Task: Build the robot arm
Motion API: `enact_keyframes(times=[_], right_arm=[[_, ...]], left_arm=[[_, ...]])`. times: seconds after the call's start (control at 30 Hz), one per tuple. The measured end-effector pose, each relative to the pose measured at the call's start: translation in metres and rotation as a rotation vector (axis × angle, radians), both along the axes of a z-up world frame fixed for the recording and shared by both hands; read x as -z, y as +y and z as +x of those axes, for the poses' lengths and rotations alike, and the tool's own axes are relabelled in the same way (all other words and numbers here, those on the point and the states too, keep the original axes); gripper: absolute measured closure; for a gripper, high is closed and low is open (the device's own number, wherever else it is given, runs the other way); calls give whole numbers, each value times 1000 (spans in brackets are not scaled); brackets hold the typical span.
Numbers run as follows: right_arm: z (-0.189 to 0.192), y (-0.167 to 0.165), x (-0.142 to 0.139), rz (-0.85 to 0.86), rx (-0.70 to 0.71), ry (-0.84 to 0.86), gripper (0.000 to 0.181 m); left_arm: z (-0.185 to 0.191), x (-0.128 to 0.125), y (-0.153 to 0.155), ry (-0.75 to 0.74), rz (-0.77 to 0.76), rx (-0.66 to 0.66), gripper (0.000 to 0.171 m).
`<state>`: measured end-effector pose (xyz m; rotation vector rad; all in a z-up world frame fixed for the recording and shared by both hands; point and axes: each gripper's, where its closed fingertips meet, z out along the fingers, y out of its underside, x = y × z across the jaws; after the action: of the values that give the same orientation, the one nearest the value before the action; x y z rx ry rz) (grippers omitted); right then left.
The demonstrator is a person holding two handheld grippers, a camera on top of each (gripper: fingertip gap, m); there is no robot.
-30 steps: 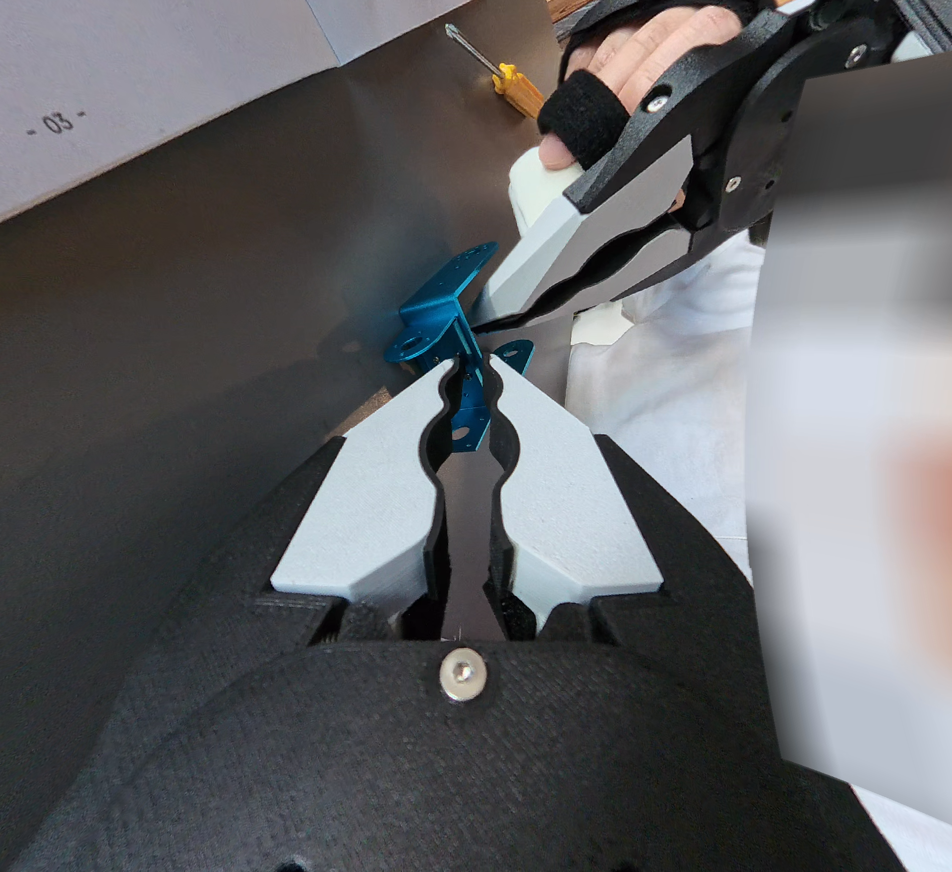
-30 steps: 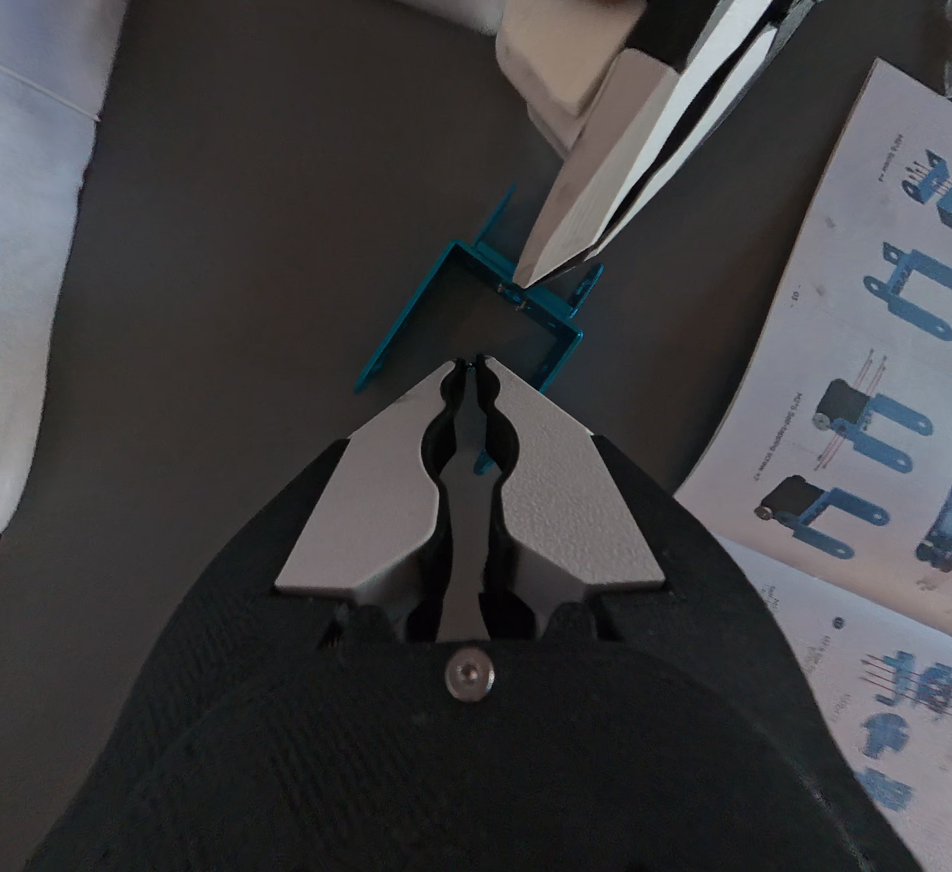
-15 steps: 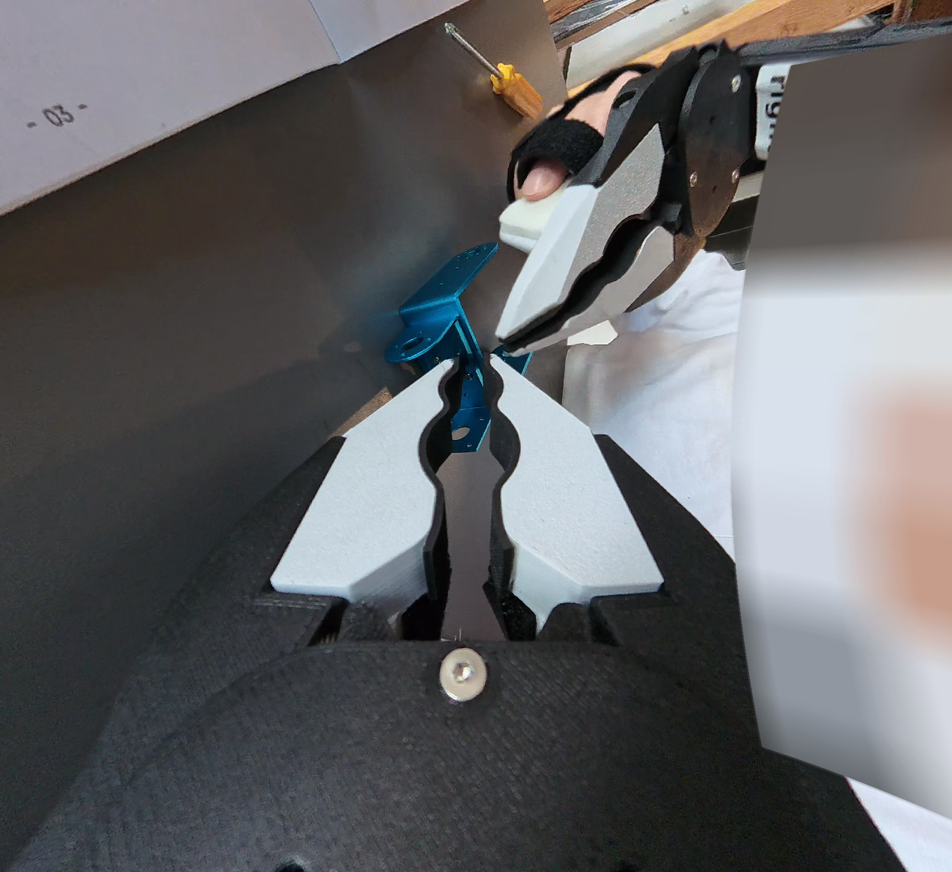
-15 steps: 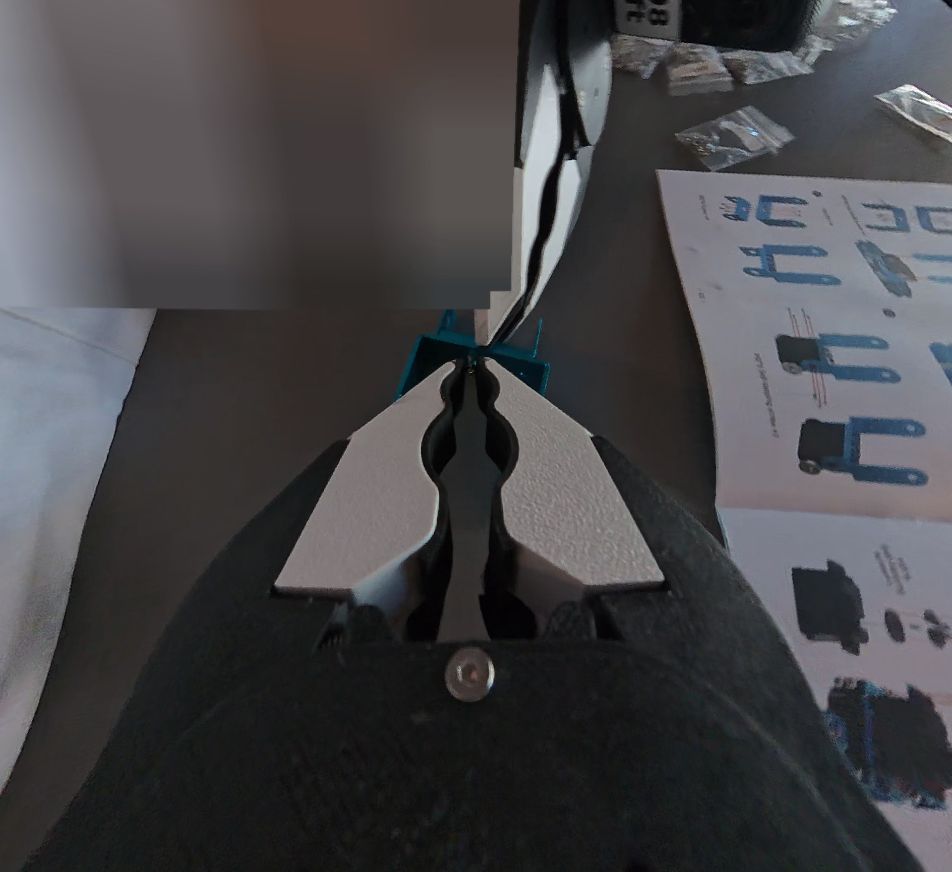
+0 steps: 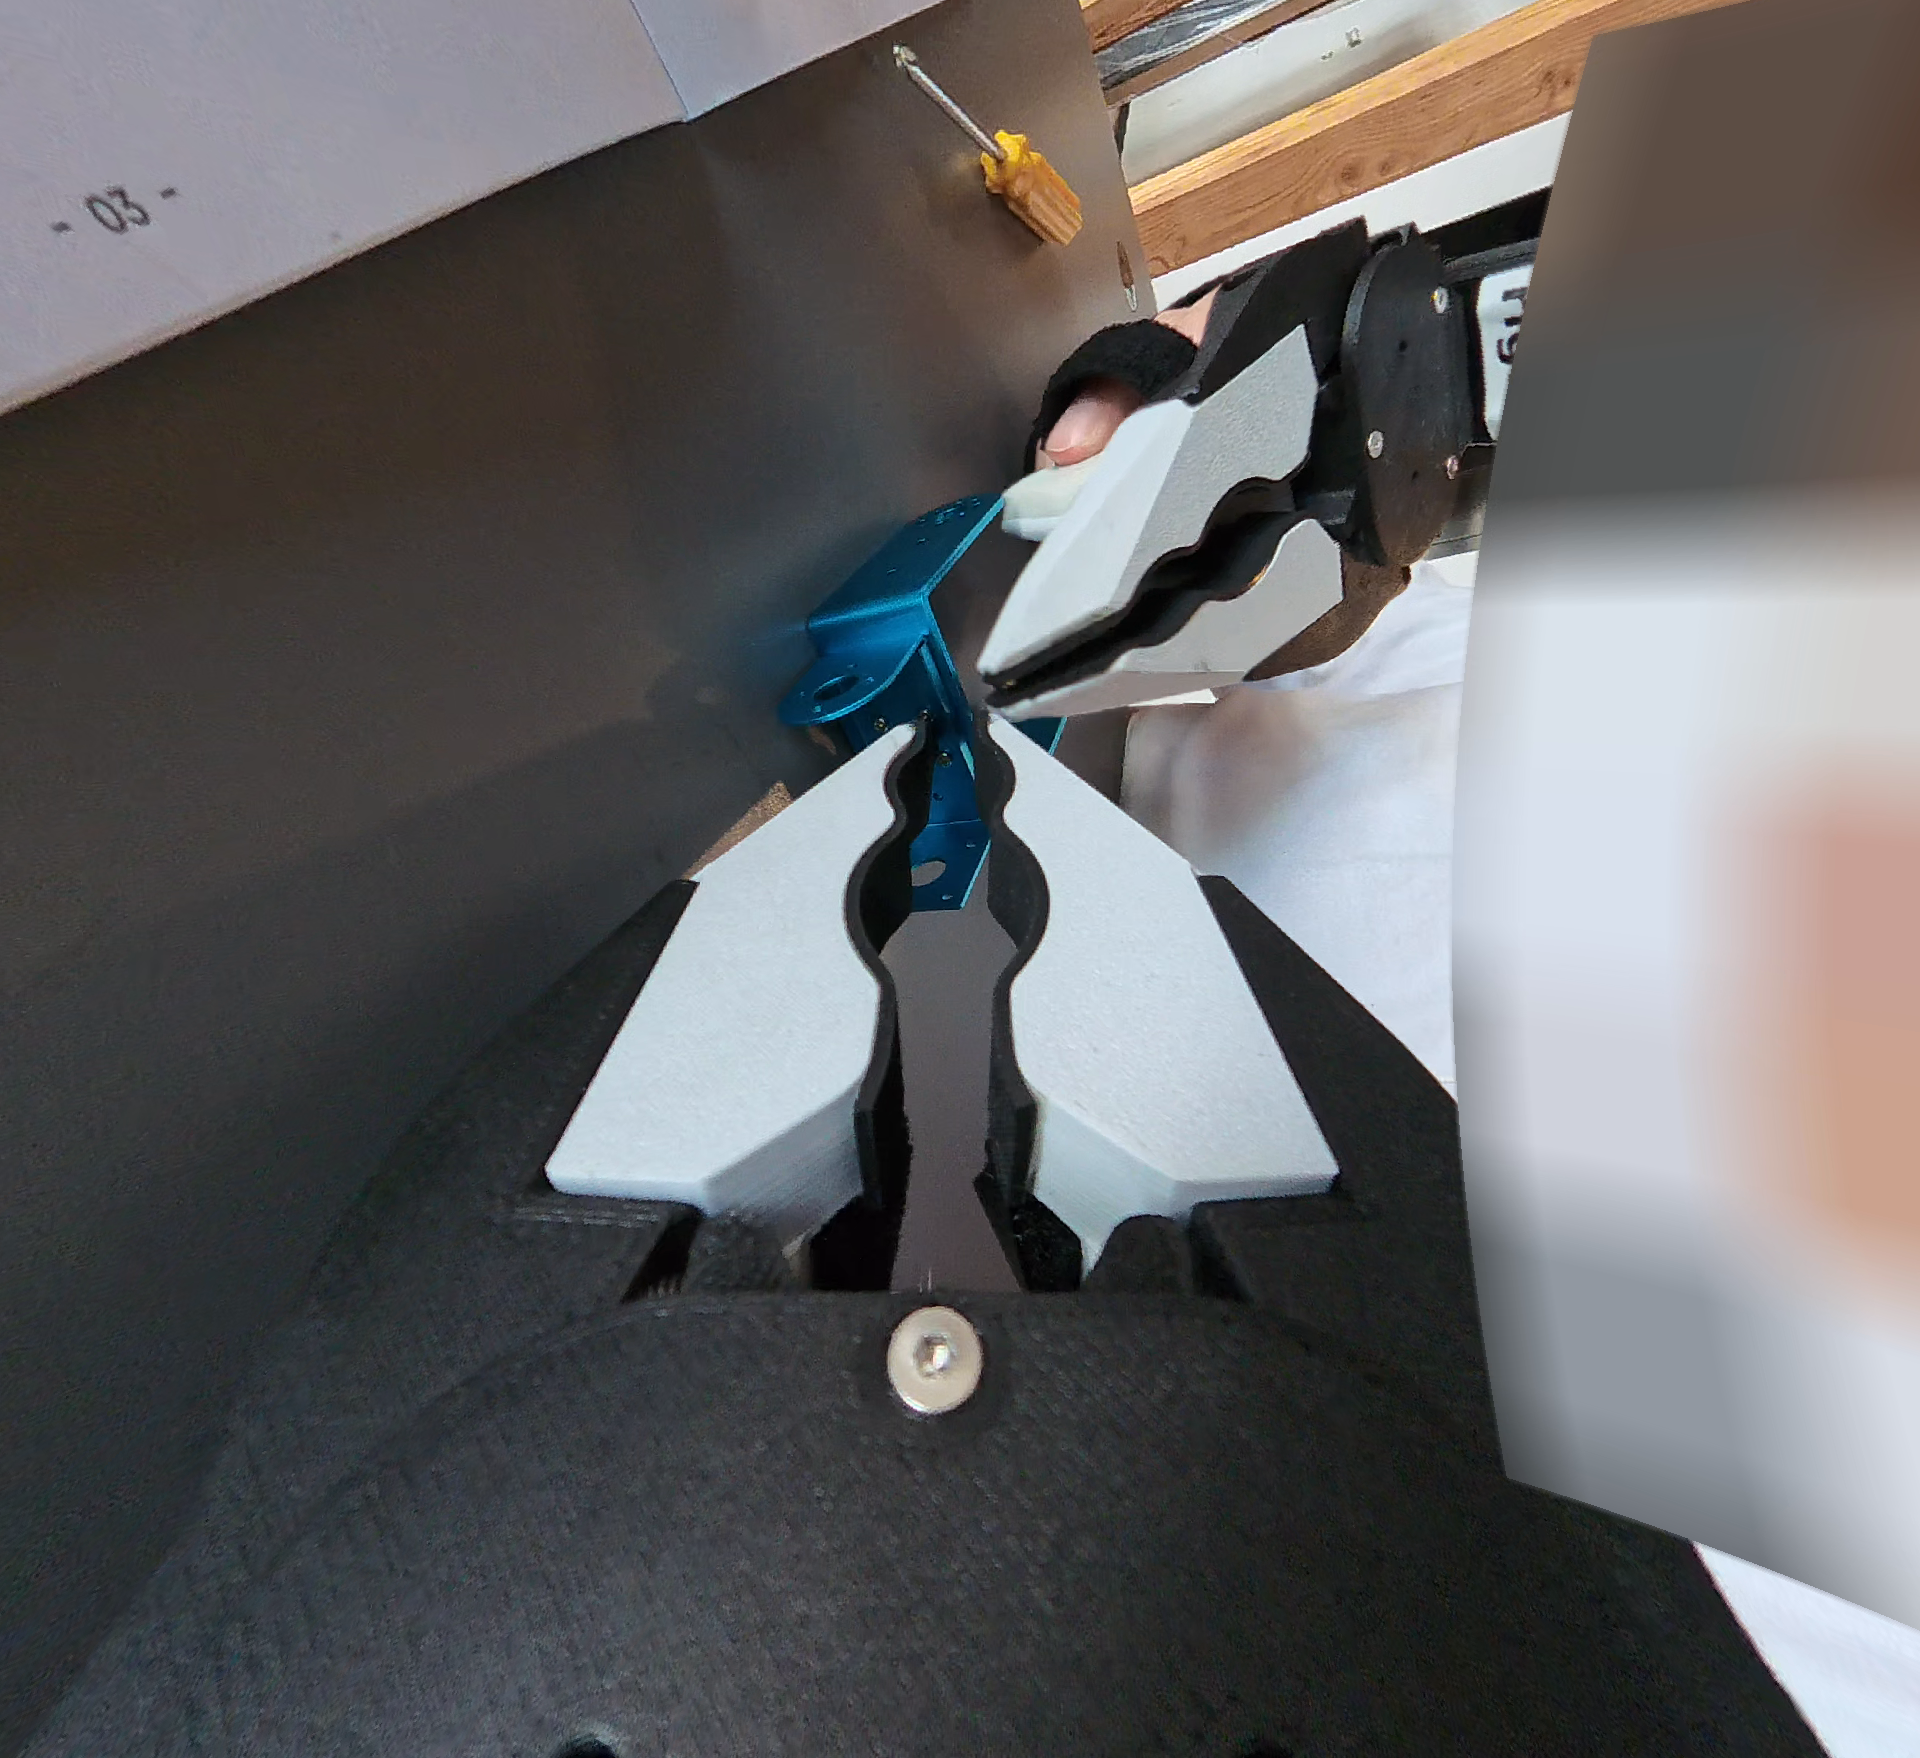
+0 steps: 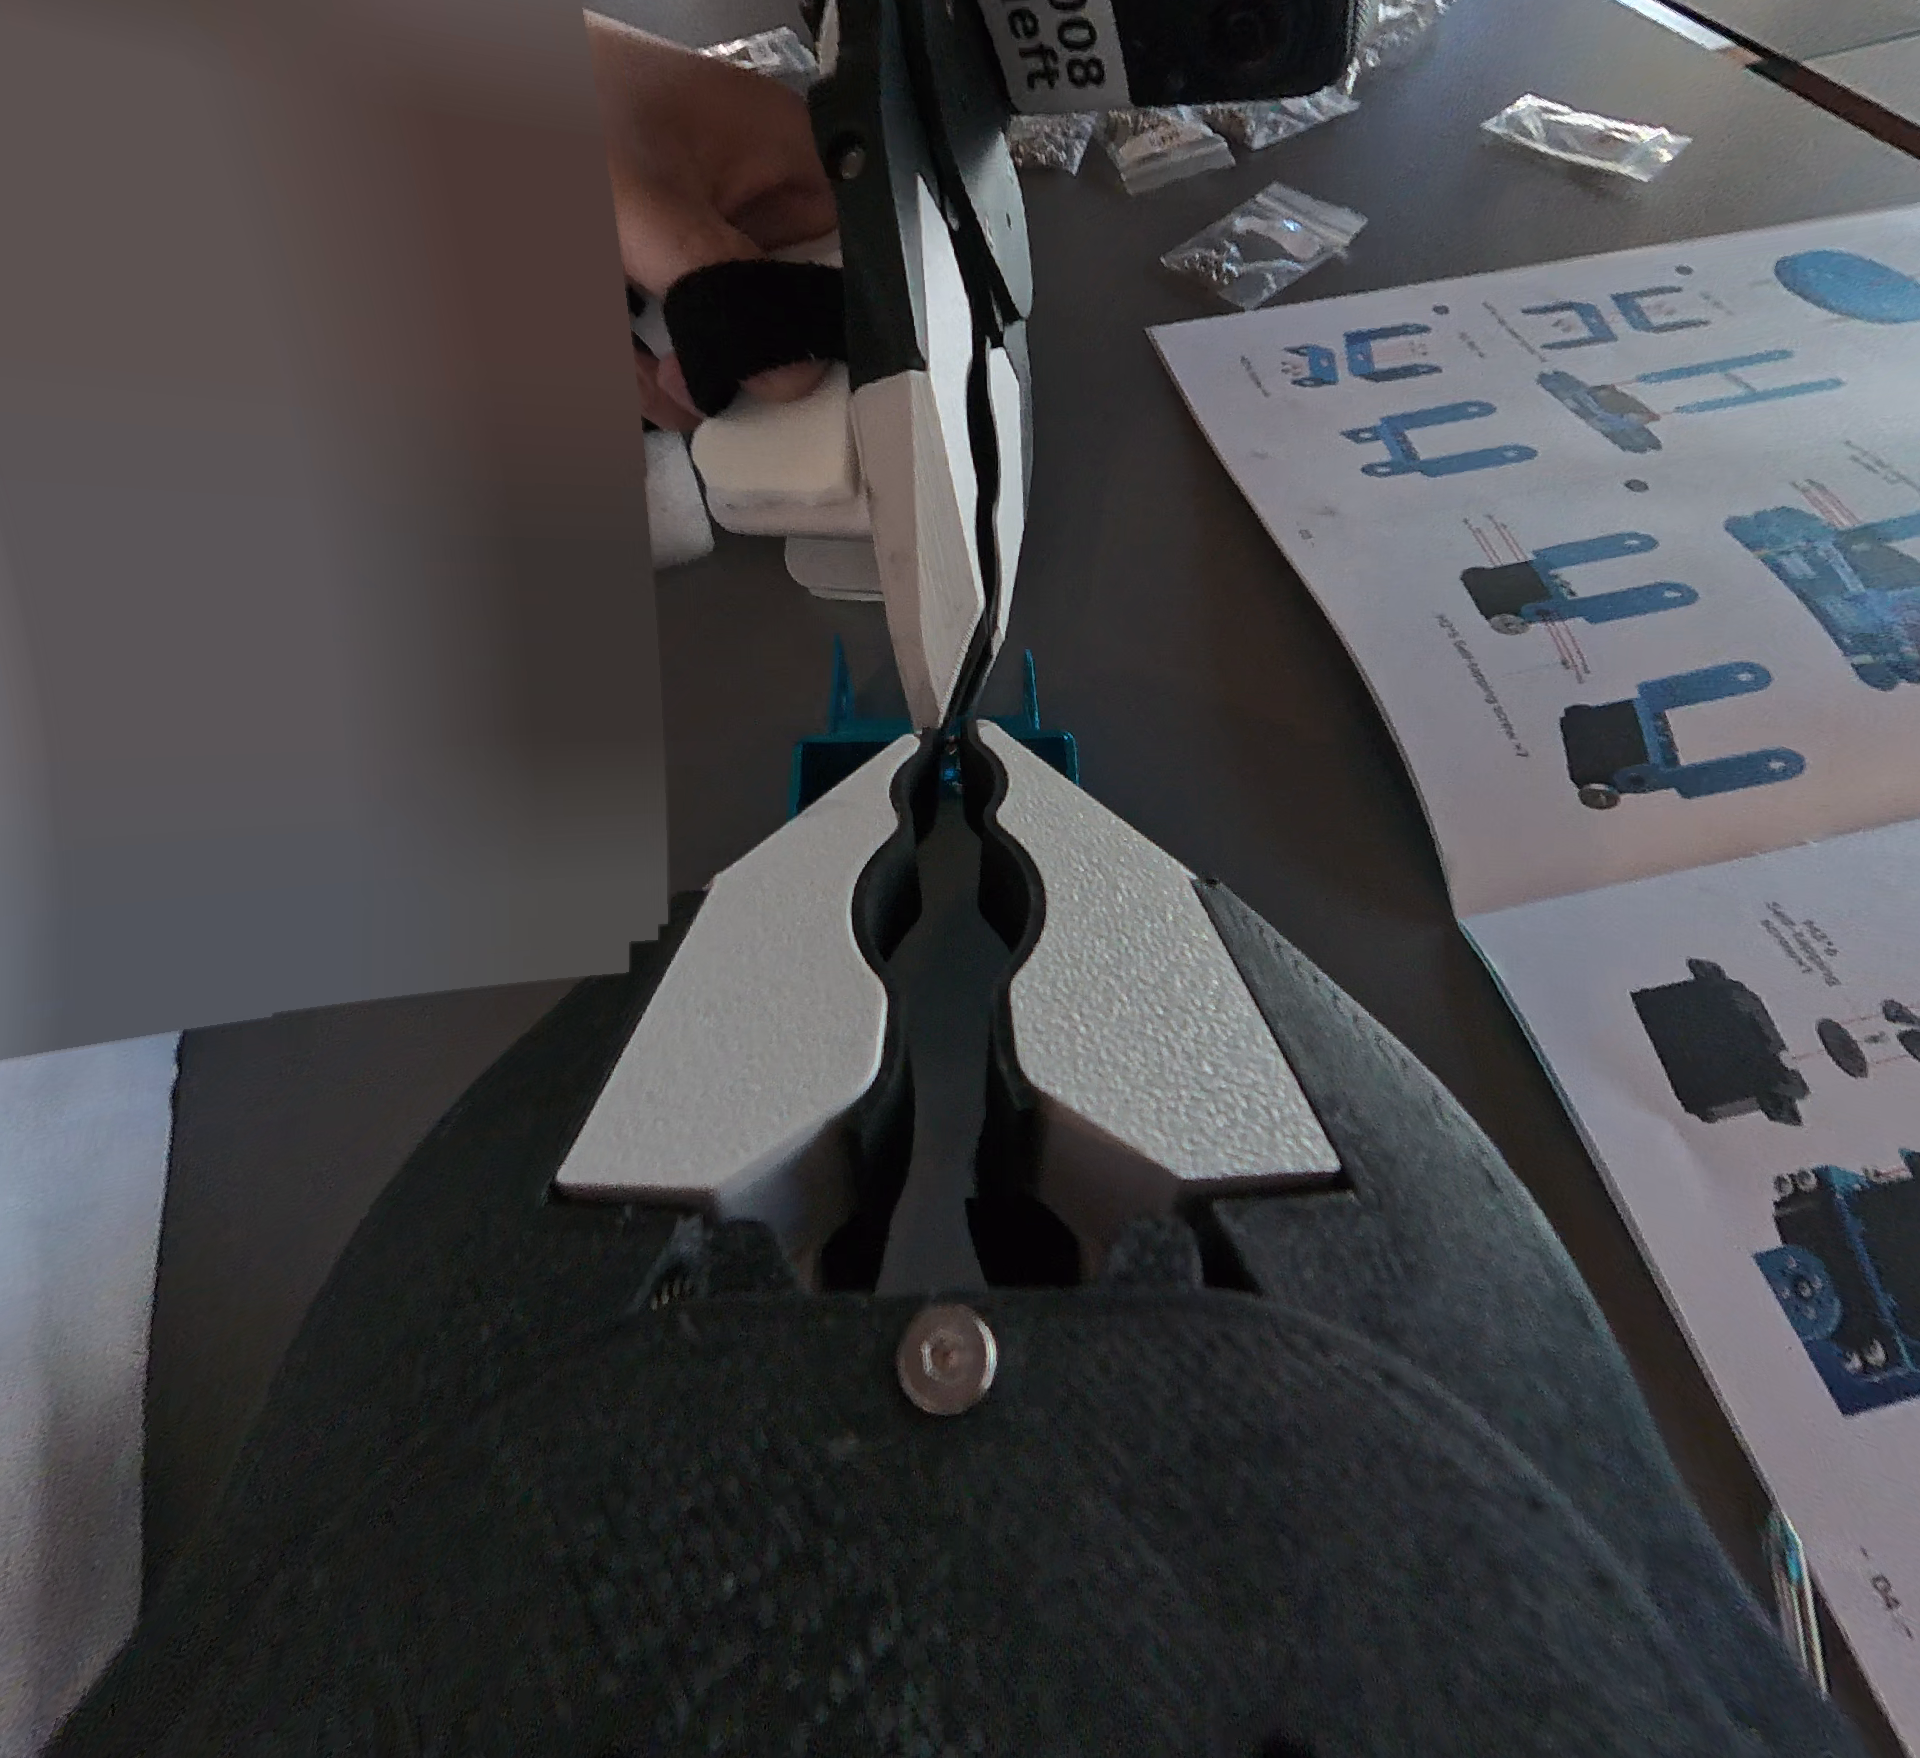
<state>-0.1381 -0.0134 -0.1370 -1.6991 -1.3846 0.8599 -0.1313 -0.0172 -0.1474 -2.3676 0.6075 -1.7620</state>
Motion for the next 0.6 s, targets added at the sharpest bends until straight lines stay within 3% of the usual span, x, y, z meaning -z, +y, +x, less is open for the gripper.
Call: enact_keyframes(times=[0.03, 0.23, 0.37, 0.6], right_arm=[[1, 1, 3, -1, 14, -21, 180], [3, -1, 11, 17, 27, -83, 179], [21, -1, 31, 25, -3, -322, 177], [40, -5, 30, 58, -117, -593, 177]], left_arm=[[0, 0, 0, 0, -1, 0, 166], [0, 0, 0, -3, -4, 0, 166], [0, 0, 0, -4, -5, 1, 166], [0, 0, -1, -1, -2, 2, 166]])
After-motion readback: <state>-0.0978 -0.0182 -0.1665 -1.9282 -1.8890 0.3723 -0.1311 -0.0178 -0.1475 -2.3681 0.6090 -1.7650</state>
